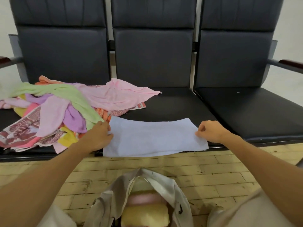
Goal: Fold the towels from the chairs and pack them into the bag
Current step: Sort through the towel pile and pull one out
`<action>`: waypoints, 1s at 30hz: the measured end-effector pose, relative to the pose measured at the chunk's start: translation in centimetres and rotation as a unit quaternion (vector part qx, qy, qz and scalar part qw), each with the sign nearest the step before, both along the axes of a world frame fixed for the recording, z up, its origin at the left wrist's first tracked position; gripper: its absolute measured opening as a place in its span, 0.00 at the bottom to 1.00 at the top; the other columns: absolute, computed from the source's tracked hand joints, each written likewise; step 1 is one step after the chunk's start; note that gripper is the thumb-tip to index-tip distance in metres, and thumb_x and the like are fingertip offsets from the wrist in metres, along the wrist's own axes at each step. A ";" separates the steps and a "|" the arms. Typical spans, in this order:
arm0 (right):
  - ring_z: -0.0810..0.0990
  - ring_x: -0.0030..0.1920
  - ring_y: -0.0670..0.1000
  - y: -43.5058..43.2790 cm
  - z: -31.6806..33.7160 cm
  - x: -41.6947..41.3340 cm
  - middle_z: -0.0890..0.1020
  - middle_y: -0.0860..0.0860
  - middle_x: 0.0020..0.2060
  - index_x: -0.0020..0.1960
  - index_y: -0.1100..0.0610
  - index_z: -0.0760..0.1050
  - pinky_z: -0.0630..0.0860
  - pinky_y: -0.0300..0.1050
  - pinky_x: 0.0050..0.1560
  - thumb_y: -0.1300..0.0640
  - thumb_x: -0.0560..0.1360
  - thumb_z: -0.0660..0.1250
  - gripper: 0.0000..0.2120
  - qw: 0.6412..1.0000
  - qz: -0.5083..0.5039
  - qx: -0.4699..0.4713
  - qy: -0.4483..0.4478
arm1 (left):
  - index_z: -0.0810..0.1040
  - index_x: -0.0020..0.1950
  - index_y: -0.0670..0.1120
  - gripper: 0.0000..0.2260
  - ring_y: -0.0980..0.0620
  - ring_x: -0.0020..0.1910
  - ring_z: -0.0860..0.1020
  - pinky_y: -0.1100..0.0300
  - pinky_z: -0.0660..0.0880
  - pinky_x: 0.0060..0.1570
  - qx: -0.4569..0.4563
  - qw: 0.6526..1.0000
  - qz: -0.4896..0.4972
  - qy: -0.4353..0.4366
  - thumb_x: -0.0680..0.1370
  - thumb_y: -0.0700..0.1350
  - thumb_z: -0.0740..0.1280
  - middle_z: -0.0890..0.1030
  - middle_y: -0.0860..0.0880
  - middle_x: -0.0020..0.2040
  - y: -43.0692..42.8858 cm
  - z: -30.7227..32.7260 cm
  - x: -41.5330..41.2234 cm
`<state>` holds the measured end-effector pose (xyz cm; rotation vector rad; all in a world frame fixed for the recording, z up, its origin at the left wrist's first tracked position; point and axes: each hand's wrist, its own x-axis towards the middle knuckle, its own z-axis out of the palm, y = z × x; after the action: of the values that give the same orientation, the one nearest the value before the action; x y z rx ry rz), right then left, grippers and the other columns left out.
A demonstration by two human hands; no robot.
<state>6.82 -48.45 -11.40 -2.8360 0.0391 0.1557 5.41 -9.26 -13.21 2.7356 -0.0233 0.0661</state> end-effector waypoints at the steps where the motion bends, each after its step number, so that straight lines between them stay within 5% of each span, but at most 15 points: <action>1: 0.80 0.47 0.55 0.2 -0.3 0.3 0.81 0.57 0.46 0.50 0.62 0.78 0.76 0.47 0.47 0.52 0.79 0.65 0.13 1.000 -0.022 0.000 0.009 | 0.69 0.62 0.39 0.15 0.46 0.55 0.71 0.56 0.68 0.48 0.016 0.999 0.028 0.022 0.79 0.47 0.63 0.70 0.43 0.58 0.1 -0.3 0.4; 5: 0.75 0.36 0.50 1.0 -1.1 1.7 0.76 0.53 0.37 0.39 0.59 0.70 0.69 0.41 0.34 0.46 0.77 0.66 0.18 0.993 -0.108 0.038 0.034 | 0.68 0.64 0.37 0.29 0.45 0.58 0.71 0.56 0.68 0.48 0.020 0.993 0.080 0.083 0.76 0.60 0.64 0.69 0.41 0.63 0.2 -1.3 1.5; 12: 0.74 0.48 0.55 2.2 -0.9 2.0 0.75 0.56 0.48 0.49 0.61 0.70 0.70 0.45 0.46 0.50 0.76 0.68 0.14 0.981 -0.146 0.103 0.072 | 0.75 0.59 0.41 0.21 0.44 0.58 0.73 0.55 0.69 0.53 0.109 0.991 0.044 0.067 0.79 0.57 0.60 0.76 0.40 0.60 -1.9 -0.7 1.4; 16: 0.75 0.47 0.55 1.9 -1.1 2.3 0.77 0.58 0.49 0.47 0.63 0.75 0.70 0.46 0.43 0.55 0.73 0.70 0.11 0.962 -0.167 0.212 0.053 | 0.69 0.67 0.39 0.17 0.43 0.61 0.73 0.60 0.68 0.52 -0.133 0.986 0.083 0.061 0.80 0.44 0.61 0.75 0.42 0.63 -2.8 0.1 0.9; 20: 0.80 0.52 0.59 1.3 -1.1 1.7 0.78 0.60 0.56 0.61 0.64 0.70 0.79 0.49 0.41 0.60 0.72 0.73 0.21 0.913 -0.174 0.341 0.146 | 0.72 0.61 0.37 0.13 0.46 0.44 0.77 0.58 0.73 0.40 -0.372 0.904 0.173 0.117 0.79 0.41 0.65 0.78 0.42 0.49 -2.1 1.8 0.2; 26: 0.81 0.52 0.60 1.8 -1.1 0.7 0.80 0.61 0.54 0.61 0.63 0.72 0.79 0.53 0.43 0.55 0.83 0.59 0.13 0.883 -0.165 0.412 0.155 | 0.74 0.59 0.40 0.11 0.47 0.42 0.78 0.59 0.78 0.34 -0.546 0.811 0.176 0.120 0.79 0.42 0.67 0.80 0.42 0.49 -2.7 5.2 -0.7; 30: 0.80 0.53 0.59 1.9 -1.5 0.6 0.79 0.60 0.55 0.64 0.63 0.70 0.79 0.55 0.50 0.59 0.82 0.59 0.13 0.883 -0.148 0.411 0.168 | 0.72 0.63 0.41 0.14 0.46 0.48 0.78 0.56 0.75 0.35 -0.530 0.832 0.131 0.102 0.79 0.44 0.65 0.79 0.40 0.56 -7.4 7.5 1.0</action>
<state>7.40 -46.57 -12.94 -1.8963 0.3814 0.4690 6.38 -16.67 -5.71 1.5950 0.3462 -0.1109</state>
